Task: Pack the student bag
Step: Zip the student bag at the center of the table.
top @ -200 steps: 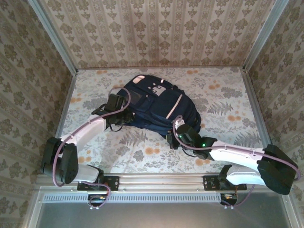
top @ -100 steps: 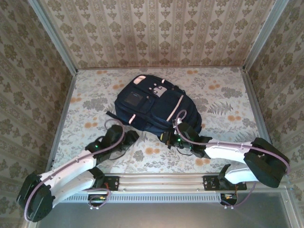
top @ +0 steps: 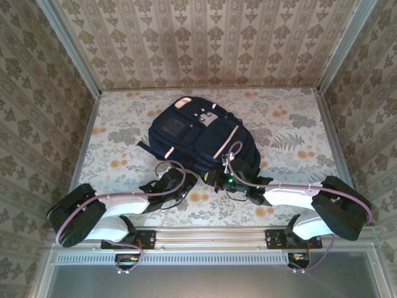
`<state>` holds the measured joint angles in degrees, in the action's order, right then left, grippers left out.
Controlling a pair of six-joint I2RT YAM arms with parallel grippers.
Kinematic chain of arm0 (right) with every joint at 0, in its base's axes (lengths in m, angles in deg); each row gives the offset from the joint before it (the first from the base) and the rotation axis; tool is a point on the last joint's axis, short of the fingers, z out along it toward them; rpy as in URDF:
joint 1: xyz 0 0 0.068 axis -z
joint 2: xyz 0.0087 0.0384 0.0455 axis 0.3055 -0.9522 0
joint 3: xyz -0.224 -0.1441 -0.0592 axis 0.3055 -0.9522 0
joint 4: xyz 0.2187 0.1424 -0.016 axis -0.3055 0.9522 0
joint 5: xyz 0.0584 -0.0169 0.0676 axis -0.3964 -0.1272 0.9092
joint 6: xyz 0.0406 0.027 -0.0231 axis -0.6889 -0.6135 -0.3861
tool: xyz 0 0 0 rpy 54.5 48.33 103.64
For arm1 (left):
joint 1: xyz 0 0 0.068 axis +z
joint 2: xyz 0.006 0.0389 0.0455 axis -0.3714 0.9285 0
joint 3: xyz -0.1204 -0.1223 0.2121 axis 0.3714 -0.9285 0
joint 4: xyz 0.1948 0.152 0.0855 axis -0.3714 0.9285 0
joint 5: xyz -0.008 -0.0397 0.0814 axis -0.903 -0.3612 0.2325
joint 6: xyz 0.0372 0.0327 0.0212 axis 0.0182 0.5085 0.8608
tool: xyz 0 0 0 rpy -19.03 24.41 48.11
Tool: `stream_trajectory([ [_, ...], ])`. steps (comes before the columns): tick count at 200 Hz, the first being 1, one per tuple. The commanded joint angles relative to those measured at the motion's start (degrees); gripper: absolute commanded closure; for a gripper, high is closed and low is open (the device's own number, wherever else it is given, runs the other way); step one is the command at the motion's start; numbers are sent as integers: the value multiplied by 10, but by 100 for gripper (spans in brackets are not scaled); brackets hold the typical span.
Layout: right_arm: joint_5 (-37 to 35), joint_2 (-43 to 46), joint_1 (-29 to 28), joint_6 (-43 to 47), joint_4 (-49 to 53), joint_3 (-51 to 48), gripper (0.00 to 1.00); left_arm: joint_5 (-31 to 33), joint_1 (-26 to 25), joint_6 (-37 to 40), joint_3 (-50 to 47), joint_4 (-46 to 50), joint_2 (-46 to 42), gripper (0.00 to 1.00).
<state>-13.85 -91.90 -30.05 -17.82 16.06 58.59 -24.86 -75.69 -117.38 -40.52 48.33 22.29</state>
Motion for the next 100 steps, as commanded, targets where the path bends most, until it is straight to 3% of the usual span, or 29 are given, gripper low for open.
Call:
stream_trajectory([
  [1, 12, -3, -2, -5, -55, 10, 100, 9, -9, -24, 18, -95, 26, 57],
  [52, 10, 1, -1, 6, -55, 4, 100, 30, -18, -29, 7, -59, -18, 64],
  [100, 11, -3, -1, 2, -69, -1, 100, 57, -24, -17, 7, -3, -75, 65],
])
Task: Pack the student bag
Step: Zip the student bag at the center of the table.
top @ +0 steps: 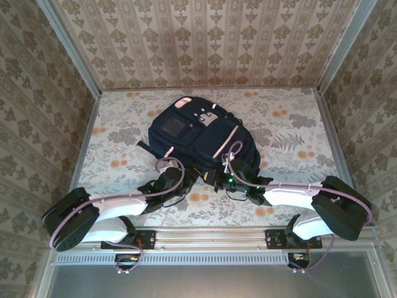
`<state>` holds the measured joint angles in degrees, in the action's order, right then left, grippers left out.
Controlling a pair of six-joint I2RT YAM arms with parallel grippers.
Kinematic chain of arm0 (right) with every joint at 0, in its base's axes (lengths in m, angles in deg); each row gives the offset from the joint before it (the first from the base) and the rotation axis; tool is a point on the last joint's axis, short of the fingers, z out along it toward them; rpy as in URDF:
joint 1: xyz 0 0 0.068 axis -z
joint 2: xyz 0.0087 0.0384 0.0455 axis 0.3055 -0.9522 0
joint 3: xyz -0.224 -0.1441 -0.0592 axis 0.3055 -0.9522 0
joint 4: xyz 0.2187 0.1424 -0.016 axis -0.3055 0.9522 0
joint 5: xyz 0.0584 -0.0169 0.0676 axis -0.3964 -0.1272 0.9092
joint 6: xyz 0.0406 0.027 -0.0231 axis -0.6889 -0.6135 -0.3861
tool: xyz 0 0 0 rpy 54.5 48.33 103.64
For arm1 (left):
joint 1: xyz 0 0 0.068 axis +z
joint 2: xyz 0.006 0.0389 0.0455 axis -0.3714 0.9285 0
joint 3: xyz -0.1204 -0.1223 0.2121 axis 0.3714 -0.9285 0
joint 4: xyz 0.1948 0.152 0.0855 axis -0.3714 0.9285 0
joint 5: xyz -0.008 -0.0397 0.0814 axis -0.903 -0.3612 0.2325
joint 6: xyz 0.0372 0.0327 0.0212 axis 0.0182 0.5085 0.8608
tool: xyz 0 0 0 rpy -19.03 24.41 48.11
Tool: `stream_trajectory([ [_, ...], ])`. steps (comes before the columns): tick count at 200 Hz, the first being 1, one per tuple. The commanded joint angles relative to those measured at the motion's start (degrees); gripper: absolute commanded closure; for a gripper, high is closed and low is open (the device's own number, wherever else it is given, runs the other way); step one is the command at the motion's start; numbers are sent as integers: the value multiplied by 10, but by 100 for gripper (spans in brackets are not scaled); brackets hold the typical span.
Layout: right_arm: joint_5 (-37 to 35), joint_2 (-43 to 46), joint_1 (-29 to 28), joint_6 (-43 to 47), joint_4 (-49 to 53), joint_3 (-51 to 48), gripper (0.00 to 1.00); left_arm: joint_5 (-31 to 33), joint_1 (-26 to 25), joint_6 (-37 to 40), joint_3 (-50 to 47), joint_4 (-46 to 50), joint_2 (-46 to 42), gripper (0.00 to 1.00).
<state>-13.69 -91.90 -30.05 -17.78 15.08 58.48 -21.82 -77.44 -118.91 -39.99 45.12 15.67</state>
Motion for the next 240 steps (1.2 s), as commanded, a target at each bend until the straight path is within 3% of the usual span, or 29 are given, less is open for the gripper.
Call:
stream_trajectory([
  [1, 10, -3, -1, 2, -60, 0, 100, 27, -7, -1, 3, 29, -8, 65],
  [159, 14, -26, 1, -14, -82, 1, 100, 2, -16, -26, 27, -74, 114, 65],
  [240, 7, -14, 1, -22, -87, -7, 100, 36, -12, -26, 2, -84, 70, 64],
])
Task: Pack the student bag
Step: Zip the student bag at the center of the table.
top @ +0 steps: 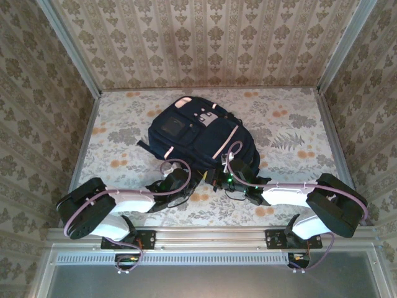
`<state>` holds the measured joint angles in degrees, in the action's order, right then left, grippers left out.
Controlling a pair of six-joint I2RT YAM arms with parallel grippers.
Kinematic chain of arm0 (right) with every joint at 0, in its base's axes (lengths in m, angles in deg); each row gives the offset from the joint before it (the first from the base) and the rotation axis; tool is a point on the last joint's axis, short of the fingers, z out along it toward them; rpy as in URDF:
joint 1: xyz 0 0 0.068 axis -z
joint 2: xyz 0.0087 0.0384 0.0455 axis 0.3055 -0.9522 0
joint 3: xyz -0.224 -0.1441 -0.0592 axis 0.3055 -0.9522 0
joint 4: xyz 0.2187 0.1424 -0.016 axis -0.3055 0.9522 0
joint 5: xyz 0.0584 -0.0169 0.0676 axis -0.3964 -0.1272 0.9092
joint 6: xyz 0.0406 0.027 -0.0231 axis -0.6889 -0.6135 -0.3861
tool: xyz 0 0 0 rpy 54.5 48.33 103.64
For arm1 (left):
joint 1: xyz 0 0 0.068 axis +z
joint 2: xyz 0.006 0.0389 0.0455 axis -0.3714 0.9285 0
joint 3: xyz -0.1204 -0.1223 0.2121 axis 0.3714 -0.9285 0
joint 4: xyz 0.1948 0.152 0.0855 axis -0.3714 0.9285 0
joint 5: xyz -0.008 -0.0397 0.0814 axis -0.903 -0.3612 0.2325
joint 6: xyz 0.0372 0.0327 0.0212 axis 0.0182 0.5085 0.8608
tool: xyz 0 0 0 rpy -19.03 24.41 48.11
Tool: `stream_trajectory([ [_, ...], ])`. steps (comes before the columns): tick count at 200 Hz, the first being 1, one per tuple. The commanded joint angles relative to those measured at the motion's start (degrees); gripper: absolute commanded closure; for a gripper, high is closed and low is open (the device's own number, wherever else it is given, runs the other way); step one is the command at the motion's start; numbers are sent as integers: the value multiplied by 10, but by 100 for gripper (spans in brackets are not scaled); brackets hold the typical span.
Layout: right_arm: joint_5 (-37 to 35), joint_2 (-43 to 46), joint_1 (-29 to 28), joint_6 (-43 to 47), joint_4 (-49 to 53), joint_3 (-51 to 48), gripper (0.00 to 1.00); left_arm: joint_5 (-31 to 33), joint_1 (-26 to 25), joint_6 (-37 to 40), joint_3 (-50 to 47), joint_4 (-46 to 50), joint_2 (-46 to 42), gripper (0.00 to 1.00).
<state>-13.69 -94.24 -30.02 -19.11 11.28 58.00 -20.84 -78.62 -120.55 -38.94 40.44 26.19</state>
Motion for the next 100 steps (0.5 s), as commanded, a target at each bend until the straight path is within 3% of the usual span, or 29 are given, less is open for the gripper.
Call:
stream_trajectory([
  [1, 7, 10, 1, -9, -49, -2, 100, 27, 0, -10, -10, -37, -36, 64],
  [37, 5, 9, 1, -17, -66, -7, 100, 24, -3, -5, -11, -76, -28, 64],
  [100, -12, 12, 6, -26, -76, -15, 100, -14, -14, -53, -24, -264, 111, 75],
])
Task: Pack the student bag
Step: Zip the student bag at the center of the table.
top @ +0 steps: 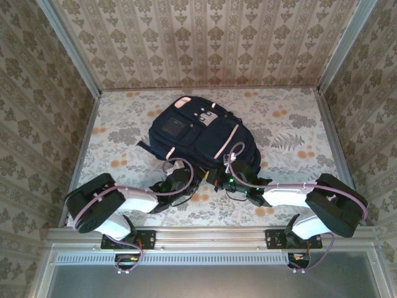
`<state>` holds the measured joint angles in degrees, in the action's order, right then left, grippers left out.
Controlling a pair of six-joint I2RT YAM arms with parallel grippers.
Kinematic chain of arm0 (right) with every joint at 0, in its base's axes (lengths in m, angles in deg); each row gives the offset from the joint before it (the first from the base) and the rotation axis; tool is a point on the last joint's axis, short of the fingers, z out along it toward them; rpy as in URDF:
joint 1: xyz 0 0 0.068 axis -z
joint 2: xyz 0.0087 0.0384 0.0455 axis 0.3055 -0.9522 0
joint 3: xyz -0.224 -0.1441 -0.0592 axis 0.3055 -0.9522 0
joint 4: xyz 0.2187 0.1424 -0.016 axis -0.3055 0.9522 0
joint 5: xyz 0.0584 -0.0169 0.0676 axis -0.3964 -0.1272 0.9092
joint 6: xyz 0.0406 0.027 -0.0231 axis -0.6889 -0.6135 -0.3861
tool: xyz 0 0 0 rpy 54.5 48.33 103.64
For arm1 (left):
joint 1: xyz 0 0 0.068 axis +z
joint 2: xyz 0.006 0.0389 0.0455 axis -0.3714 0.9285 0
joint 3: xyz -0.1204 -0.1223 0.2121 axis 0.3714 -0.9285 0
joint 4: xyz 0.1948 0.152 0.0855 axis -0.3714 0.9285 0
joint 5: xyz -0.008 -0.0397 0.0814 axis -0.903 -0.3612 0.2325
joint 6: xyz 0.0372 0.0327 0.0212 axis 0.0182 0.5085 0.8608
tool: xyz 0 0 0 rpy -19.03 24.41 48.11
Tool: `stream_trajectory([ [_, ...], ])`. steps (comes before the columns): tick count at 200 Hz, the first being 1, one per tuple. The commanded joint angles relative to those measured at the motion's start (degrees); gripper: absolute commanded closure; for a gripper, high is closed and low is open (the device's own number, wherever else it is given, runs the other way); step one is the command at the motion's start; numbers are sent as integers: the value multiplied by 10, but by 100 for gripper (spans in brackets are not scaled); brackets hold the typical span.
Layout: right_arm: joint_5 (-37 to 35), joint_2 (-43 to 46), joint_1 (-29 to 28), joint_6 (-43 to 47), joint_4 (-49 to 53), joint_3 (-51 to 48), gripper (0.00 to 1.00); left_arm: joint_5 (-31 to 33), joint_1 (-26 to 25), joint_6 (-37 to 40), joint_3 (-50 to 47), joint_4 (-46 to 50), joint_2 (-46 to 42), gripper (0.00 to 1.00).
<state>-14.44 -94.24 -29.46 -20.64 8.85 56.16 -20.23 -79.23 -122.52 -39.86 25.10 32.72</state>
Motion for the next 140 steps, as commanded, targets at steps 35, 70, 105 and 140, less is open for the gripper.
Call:
stream_trajectory([
  [35, -17, 35, 6, -4, -25, 5, 100, -31, -10, -47, -25, -175, 99, 75],
  [70, -26, 47, 11, 3, -6, 4, 100, -35, -10, -59, -37, -183, 123, 64],
  [105, -23, 49, 12, 1, -11, 0, 100, -55, -10, -55, -14, -187, 145, 56],
  [140, -18, 36, 13, -12, -33, -3, 100, -58, -11, -54, 14, -193, 166, 61],
])
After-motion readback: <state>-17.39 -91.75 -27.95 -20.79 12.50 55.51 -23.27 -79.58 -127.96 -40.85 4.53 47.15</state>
